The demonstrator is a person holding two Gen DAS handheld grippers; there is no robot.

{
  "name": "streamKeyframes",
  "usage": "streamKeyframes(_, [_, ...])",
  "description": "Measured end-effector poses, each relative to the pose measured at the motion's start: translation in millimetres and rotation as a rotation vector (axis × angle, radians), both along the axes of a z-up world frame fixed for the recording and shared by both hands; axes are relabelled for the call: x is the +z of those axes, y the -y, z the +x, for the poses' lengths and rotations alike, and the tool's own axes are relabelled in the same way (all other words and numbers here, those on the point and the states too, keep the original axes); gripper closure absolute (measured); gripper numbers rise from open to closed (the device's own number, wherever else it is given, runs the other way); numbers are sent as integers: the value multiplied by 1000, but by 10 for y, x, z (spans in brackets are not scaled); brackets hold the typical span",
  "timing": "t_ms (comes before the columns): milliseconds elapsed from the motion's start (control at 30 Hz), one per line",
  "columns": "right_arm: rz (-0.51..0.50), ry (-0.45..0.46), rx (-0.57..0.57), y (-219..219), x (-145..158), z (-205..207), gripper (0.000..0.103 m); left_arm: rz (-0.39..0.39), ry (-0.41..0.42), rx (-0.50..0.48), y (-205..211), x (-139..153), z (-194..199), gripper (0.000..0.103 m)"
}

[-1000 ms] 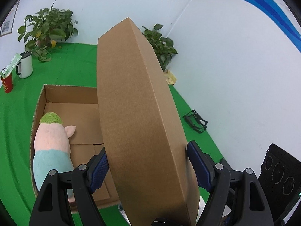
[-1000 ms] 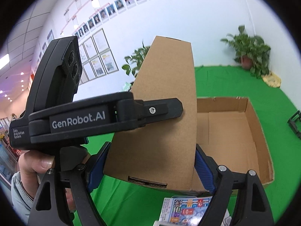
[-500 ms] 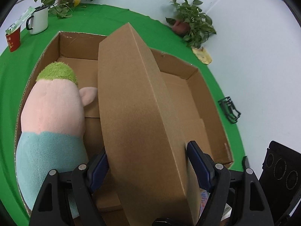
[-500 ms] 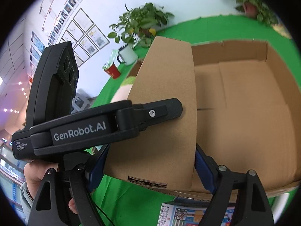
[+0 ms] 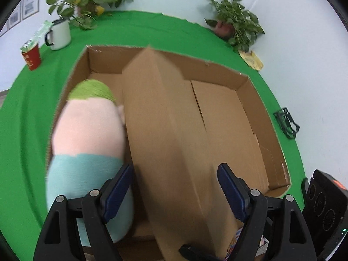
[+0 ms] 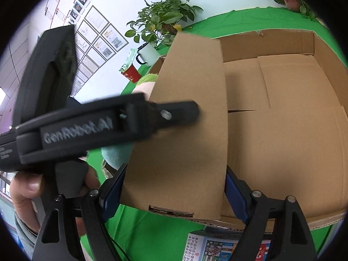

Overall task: Organize objects
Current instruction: 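Lower the cardboard piece into the box beside the plush and release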

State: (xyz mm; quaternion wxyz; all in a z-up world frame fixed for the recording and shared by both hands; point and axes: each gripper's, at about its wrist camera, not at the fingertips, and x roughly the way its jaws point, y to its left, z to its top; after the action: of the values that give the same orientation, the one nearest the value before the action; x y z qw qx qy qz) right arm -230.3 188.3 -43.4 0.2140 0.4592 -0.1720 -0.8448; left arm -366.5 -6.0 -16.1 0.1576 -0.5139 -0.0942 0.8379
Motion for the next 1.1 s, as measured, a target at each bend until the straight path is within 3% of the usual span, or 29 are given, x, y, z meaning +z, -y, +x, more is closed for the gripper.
streamKeyframes(433, [78, 34, -20, 120, 0, -64, 18, 13, -71, 16, 218, 183, 179, 21])
streamKeyframes(800, [147, -20, 80, 147, 121, 105, 15, 20, -105, 1, 334, 209, 338, 21])
streamKeyframes(1000, [119, -19, 14, -197, 238, 113, 15, 6, -209, -6, 316, 340, 632, 21])
streamKeyframes(1100, [158, -73, 17, -231, 360, 218, 14, -74, -348, 27, 243, 511, 955, 21])
